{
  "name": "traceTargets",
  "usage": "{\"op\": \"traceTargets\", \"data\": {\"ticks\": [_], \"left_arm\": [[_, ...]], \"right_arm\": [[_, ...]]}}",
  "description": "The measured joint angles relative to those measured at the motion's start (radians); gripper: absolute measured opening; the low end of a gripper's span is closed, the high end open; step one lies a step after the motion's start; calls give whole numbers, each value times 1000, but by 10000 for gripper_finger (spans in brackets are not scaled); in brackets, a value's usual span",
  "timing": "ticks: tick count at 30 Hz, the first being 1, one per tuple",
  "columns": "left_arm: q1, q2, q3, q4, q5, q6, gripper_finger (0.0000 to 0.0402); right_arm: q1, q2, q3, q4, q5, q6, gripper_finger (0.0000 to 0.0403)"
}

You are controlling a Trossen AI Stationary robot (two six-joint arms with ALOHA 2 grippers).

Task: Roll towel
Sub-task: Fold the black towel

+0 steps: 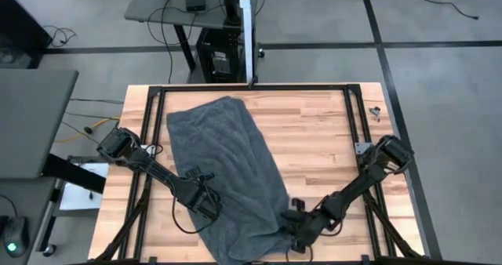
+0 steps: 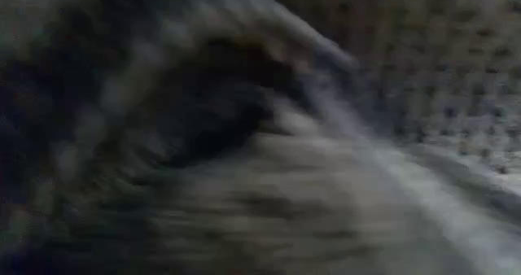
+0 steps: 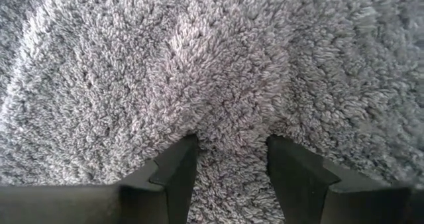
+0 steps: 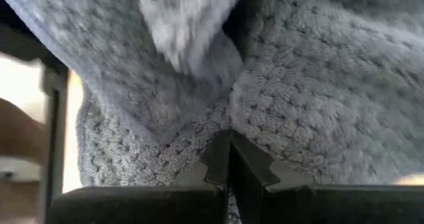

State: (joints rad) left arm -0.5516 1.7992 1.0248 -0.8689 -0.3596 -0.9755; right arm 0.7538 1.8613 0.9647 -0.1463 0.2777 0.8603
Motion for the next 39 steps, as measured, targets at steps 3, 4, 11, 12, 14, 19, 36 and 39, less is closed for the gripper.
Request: {"op": "traceTargets", "data": {"ticks": [3,4,11,12,14,19,36,39], "left_arm": [[-20,0,0,-12,-3,-8,162],[-27,1,0,-16,-5,-12,162],[-49,0,0,-39,1,-16,162],[-49,0,0,-39,3,-17,162],[-49,0,0,-38,5,-28,161],[-42,-1,0,-20,13,-39,161],[-54,-5,76,-63,53,-7,161],[-56,-43,131,-83,58,-6,161]], "right_arm": [[19,-60,-2,-201,-1,-5,1],[24,-82,-4,-274,-3,-14,0],[59,-236,-7,-497,-21,-70,0],[59,-250,-7,-484,-21,-68,0],[50,-274,-7,-409,-21,-47,0],[23,-232,-5,-95,-14,-118,0],[40,-176,-5,-114,-75,64,0],[2,-227,-3,-105,-73,183,0]]}}
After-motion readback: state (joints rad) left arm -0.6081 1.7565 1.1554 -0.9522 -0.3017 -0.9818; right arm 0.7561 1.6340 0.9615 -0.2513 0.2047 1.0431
